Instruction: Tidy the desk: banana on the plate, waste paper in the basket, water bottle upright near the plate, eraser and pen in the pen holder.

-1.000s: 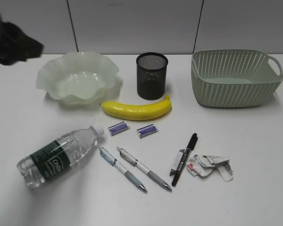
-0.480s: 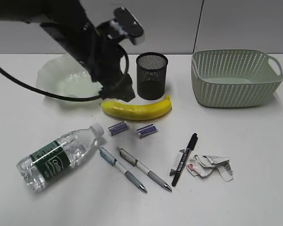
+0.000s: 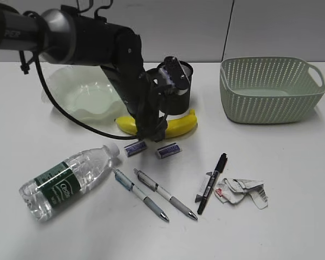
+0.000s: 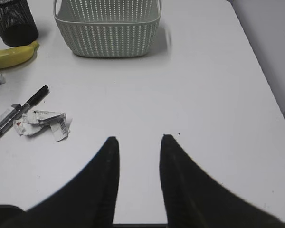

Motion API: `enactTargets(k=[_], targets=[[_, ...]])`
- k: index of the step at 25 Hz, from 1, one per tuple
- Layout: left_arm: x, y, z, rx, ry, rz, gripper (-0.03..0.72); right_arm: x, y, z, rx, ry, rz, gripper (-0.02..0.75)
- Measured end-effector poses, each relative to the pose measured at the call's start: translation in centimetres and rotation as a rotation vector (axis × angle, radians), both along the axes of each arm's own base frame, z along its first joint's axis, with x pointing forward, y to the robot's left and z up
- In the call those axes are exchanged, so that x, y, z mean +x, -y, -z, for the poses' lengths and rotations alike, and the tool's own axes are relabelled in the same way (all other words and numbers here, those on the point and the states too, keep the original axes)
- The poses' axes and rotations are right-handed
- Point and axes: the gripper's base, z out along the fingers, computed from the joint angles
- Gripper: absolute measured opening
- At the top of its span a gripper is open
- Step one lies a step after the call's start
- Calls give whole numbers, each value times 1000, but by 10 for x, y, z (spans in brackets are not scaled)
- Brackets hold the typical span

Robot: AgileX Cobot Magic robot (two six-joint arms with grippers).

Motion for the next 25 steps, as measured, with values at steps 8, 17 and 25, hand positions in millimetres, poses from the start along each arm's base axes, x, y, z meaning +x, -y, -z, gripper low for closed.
enactTargets(k=[8,17,25], targets=[[13,9,26,0,13,0,529,0,0,0,-1,-1,0,249],[15,11,34,1,15,2,333,0,0,0,-1,-1,0,249],[12,13,9,-27,52,8,333,0,0,0,0,-1,0,249]])
